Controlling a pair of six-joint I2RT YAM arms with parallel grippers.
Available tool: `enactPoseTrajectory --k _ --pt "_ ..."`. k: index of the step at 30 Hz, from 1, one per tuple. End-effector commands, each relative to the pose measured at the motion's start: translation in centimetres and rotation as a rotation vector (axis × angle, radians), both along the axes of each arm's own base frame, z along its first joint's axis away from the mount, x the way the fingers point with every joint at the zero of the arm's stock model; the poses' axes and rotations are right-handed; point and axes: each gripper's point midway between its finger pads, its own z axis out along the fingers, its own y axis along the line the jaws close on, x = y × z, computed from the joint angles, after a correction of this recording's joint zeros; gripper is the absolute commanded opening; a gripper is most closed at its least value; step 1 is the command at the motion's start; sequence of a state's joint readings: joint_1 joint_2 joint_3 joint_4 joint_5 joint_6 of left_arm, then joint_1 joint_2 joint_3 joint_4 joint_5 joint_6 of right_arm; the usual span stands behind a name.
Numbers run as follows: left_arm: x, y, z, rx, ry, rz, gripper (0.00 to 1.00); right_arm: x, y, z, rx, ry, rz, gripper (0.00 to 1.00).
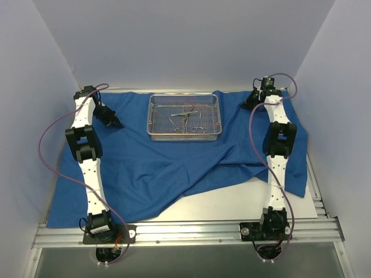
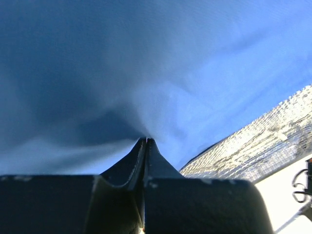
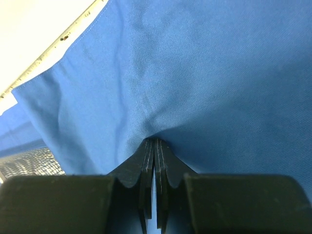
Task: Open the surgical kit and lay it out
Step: Smooth out the surgical kit at the center of the board.
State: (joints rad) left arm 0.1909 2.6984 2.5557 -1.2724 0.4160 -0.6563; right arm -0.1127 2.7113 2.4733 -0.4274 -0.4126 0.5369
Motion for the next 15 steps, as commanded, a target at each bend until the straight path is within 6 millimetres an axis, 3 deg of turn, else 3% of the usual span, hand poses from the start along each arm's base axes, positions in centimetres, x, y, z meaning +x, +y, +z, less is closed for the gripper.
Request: enactPoseTrajectory --k 1,2,3,5,6,7,10,12,14,15 --pt "2.5 0.9 9.2 0.112 -0.295 -0.033 0.03 -0.8 -1.0 3.6 -0.053 -0.033 0.039 0.00" --pt "2.2 0.6 10.0 0.106 -0.313 -0.038 0.06 -0.9 -0.5 4.7 -0.037 -0.049 0.051 0.00" --pt "1.9 0.3 10.8 0.105 -0.326 -0.040 0.06 -1.0 -0.3 7.6 -0.033 -0.095 0.052 0.00" --pt "1.2 -1.1 12.7 0.081 -0.372 -0.066 0.06 -2.2 1.1 8.4 0.005 -0.086 0.082 0.02" --pt "0.9 -2.0 13.3 0.054 -0.386 -0.085 0.11 -2.8 2.3 10.8 0.034 -0.123 0.119 0.07" --pt "0.5 -2.9 14.1 0.041 -0.405 -0.106 0.14 -3.7 2.9 10.3 0.043 -0.098 0.134 0.24" --pt "-0.5 -5.8 14.9 0.023 -0.428 -0.214 0.25 -5.6 5.6 12.0 0.031 -0.100 0.213 0.50" --pt "-1.0 -7.8 14.6 -0.005 -0.438 -0.277 0.26 -6.9 7.5 12.3 0.014 -0.092 0.265 0.54" --pt "-1.4 -8.9 14.2 -0.001 -0.451 -0.321 0.29 -7.7 8.1 12.0 -0.001 -0.079 0.280 0.57" --pt "-1.7 -10.2 14.1 0.005 -0.457 -0.353 0.29 -8.8 9.7 11.5 -0.004 -0.056 0.312 0.58"
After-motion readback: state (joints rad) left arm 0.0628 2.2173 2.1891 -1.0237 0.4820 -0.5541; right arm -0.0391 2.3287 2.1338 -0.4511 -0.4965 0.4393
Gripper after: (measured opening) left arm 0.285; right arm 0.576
